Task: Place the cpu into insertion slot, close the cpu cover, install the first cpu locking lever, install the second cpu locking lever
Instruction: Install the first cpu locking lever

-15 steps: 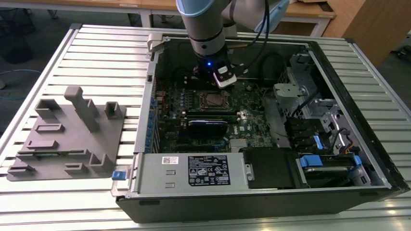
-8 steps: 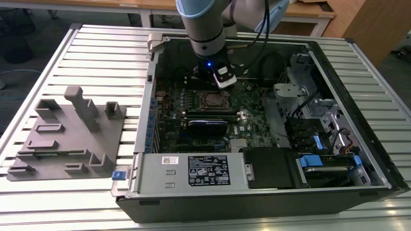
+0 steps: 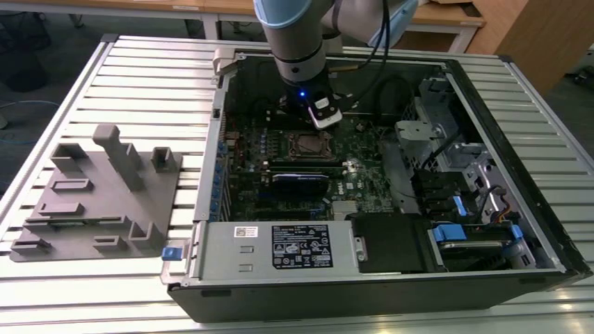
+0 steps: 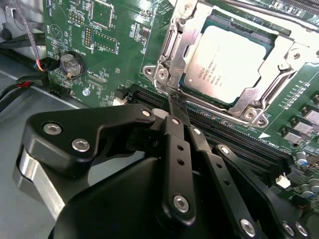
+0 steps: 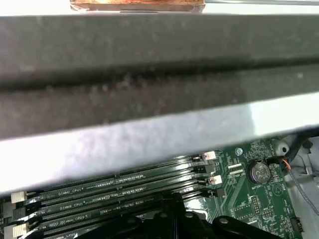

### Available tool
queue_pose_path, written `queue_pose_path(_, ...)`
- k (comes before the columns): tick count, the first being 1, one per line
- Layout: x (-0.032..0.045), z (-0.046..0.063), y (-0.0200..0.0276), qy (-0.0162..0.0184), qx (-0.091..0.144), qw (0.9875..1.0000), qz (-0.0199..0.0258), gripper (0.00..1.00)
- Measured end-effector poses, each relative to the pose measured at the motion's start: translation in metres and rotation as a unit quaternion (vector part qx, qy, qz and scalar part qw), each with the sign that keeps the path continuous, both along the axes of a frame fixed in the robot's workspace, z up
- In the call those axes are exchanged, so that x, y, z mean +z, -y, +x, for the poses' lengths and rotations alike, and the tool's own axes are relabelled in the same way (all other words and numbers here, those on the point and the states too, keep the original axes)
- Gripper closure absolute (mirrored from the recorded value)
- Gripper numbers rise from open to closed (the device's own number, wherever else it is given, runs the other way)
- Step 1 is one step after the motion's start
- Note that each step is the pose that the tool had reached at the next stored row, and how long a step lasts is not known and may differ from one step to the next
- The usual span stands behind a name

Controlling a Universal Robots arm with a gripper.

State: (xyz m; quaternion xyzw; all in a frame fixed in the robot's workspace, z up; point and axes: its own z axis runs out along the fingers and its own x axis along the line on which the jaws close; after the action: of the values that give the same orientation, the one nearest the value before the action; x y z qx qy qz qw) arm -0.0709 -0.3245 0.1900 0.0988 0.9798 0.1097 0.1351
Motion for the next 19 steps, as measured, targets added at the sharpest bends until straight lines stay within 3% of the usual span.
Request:
queue_pose_path(8, -0.0003, -0.0001, 0.0021, 0.0000, 0.000, 1.0000, 0.0014, 0.89)
queue_pose_path(15, -0.0004, -0.0001, 0.0026, 0.0000, 0.000, 1.0000, 0.0075, 0.89)
queue_pose_path(19, -0.0005, 0.0000, 0.0026, 0.0001, 0.000, 1.0000, 0.0081, 0.89)
